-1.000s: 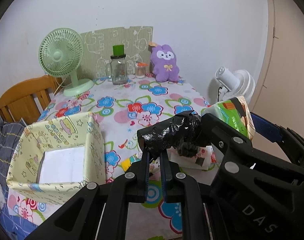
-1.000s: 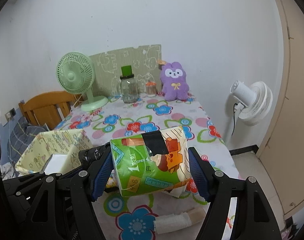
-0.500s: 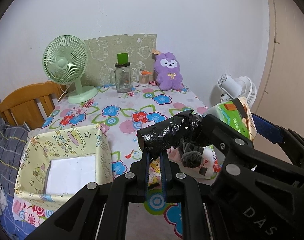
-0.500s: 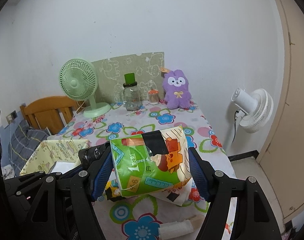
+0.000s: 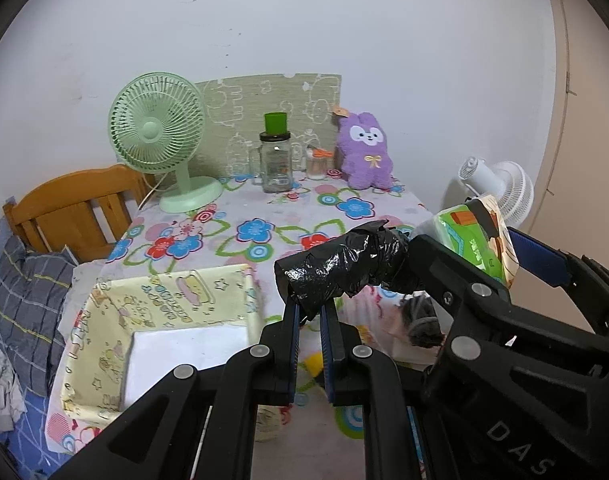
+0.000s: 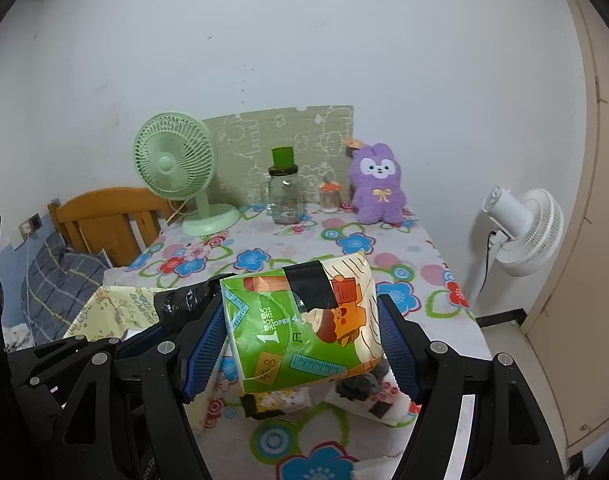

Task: Organize soft objects
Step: 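Carry the green pack with the right tool and black bundle with the left tool into the box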

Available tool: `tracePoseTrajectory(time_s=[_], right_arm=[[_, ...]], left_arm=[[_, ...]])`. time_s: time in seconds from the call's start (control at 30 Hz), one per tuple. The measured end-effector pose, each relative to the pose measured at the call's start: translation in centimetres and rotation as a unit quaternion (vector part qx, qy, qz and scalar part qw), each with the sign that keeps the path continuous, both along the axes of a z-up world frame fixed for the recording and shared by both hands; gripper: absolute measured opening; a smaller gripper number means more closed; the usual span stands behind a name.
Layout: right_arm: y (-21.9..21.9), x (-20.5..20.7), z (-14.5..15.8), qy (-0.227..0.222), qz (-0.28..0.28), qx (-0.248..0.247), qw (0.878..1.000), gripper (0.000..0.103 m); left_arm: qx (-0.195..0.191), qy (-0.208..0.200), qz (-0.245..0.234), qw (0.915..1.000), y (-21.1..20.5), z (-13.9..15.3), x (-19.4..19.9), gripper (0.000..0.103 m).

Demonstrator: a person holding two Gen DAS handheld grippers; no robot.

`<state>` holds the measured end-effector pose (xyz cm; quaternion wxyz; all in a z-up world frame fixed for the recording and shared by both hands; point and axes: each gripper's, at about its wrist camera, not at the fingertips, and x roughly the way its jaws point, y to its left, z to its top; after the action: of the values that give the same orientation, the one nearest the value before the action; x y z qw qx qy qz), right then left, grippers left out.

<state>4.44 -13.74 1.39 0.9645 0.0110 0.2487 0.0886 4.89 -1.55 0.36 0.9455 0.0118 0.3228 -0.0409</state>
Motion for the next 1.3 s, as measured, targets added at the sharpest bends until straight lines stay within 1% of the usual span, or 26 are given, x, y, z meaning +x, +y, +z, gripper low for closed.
tracePoseTrajectory(time_s=[0.27,0.47,0.6,0.93,1.07,1.3], right_arm=[[3.1,0.7,0.0,0.009,0.016,-0.005,1.000,0.075],[6.3,1.1,0.2,0.013,0.034,-0.014,0.999,0.075],[8.7,1.5,0.1,0.017,0.057,-0.019,0.998,0.075],[14.2,2.9,-1.4,0.038,0.114,-0.029,0.992,0.075],[15.7,3.4,-2.0,0.049,0.129,-0.031,0.990,0.075],[17.5,5.0,-4.3,0.092,0.146,-0.030,0.985,0.075]], left_arm=[[0.003,-0.001,0.005,1.0000,2.6,0.1,0.2,0.007],[-0.003,0.003,0.013,0.9999,5.6,-0.2,0.5,0.007],[-0.001,0.007,0.025,0.9997,7.7,-0.6,0.7,0.007],[0.015,0.024,0.054,0.9981,12.0,-2.1,1.3,0.007],[0.018,0.040,0.061,0.9972,13.4,-3.2,1.8,0.008],[0.029,0.073,0.065,0.9948,15.0,-5.4,3.0,0.008]])
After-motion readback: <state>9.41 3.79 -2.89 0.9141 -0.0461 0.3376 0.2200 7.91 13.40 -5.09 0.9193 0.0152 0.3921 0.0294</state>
